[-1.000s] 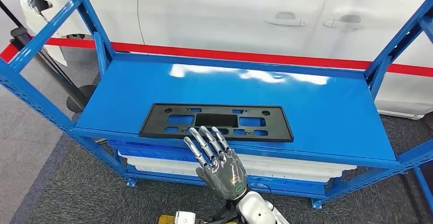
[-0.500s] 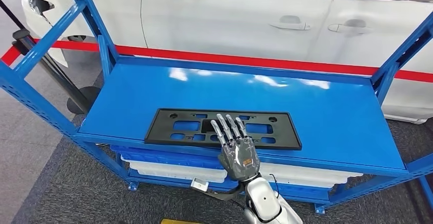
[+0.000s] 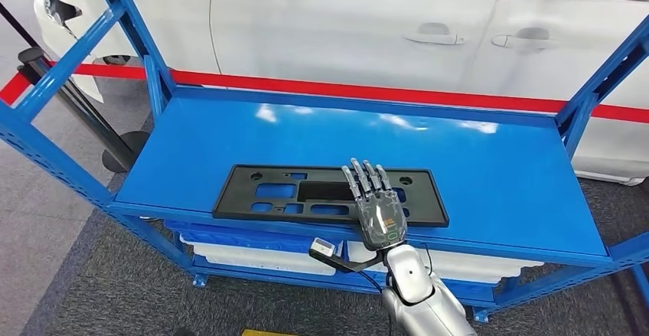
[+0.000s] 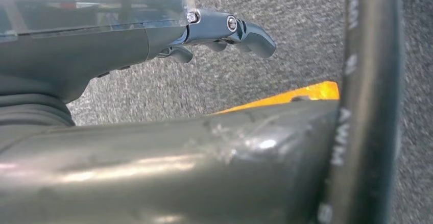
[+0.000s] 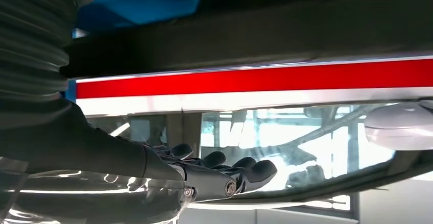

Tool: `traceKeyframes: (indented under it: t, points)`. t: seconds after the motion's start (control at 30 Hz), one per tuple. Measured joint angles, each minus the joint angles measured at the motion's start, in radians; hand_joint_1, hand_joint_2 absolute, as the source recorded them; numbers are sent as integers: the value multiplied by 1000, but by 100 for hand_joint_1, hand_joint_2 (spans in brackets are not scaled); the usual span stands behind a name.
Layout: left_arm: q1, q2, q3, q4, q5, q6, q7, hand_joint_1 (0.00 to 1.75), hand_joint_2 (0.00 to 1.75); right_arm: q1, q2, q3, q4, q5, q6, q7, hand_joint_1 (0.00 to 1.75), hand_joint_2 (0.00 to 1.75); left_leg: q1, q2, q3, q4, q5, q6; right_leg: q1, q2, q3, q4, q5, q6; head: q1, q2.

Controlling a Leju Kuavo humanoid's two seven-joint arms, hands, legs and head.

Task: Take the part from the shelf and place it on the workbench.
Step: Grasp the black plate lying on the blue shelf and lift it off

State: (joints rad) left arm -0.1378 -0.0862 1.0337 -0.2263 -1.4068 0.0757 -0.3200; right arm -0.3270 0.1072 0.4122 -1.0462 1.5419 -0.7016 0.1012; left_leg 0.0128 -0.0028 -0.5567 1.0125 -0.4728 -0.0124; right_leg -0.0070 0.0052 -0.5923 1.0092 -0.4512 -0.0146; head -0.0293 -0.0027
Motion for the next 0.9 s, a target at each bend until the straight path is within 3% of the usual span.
traceKeyframes:
  t: [0.07, 0.13, 0.17, 0.2, 0.23, 0.3, 0.37, 0.53, 0.6, 0.67, 0.7, 0.73, 0.77, 0.83, 0.9]
  points:
    - [-3, 1, -1, 0, 1, 1, 1, 0, 0, -14, 2, -6, 19, -3, 0, 1, 7, 175, 2, 1, -23, 60, -36, -9, -6, -2, 11, -8, 2, -10, 0, 0]
    - [-4, 2, -3, 0, 1, 2, 4, 0, 0, -30, 3, -11, 45, -6, -1, 2, 93, 175, 4, 1, -84, 185, -95, -15, -4, -4, 15, -8, 1, -17, 0, 0]
    - [-3, 3, -4, 0, 1, 3, 5, 0, 0, -38, 3, -13, 59, -6, -1, 2, 137, 175, 5, 1, -116, 241, -112, -17, -4, -3, 16, -8, 0, -18, 0, 0]
    - [-2, 4, -6, 0, 1, 4, 5, 0, 0, -47, 3, -15, 75, -7, -1, 3, 173, 175, 5, 1, -135, 268, -111, -19, -3, -3, 17, -8, -2, -18, 0, 0]
    - [-2, 4, -8, 0, 1, 5, 5, 0, 0, -58, 3, -17, 95, -10, -1, 3, 175, 175, 5, 1, -135, 258, -90, -19, -3, -2, 19, -7, -4, -17, 0, 0]
    - [-3, 4, -11, 0, 1, 5, 6, 0, 0, -83, 3, -20, 137, -19, -1, 2, 175, 175, 6, 1, -86, 137, -14, -15, -3, -1, 26, -5, -10, -12, 0, 0]
    - [-5, 4, -12, 0, 5, 6, 6, 0, 0, -105, 3, -22, 175, -33, -1, -4, 175, 175, 2, 0, -35, 28, 30, -6, 1, 1, 28, -1, -16, -4, 0, 0]
    - [-3, 4, -14, 0, 15, 17, 6, 0, 0, -124, 3, -31, 220, -55, -2, -16, 175, 175, 2, -1, -22, -4, 37, 23, 2, 0, 23, 15, -32, 21, 0, 0]
    - [-3, 4, -15, 0, 16, 17, 6, 0, 0, -128, 3, -36, 226, -57, -2, -15, 175, 175, 5, 1, -20, -10, 40, 33, 0, -1, -18, 103, -83, 28, 0, 0]
    - [-2, 4, -15, 0, 17, 17, 6, 0, 0, -128, 1, -40, 233, -60, -2, -15, 175, 175, 4, 2, -21, -9, 39, 37, -1, -1, -86, 235, -137, 32, 0, 0]
    - [-1, 4, -15, 0, 18, 17, 6, 0, 0, -127, 1, -41, 235, -61, -2, -15, 175, 175, 4, 2, -20, -9, 38, 37, -1, -1, -109, 274, -143, 33, 0, 0]
    - [0, 4, -15, 0, 18, 17, 6, 0, 0, -126, 0, -42, 237, -62, -2, -16, 175, 175, 4, 2, -19, -8, 37, 37, -2, -1, -114, 277, -130, 32, 0, 0]
    - [1, 4, -15, 0, 18, 17, 5, 0, 0, -126, 0, -43, 238, -62, -2, -16, 175, 175, 4, 1, -17, -8, 35, 37, -3, -1, -99, 240, -99, 31, 0, 0]
    - [1, 4, -15, 0, 19, 17, 5, 0, 0, -127, 0, -45, 239, -62, -3, -17, 175, 175, 3, -1, -13, -5, 31, 32, -3, -2, -36, 105, -31, 23, 0, 0]
    - [1, 4, -15, 0, 22, 17, 4, 0, 0, -128, 1, -45, 239, -64, -3, -20, 175, 175, 0, -2, -13, -2, 27, 23, 1, -2, 3, 17, -4, 16, 0, 0]
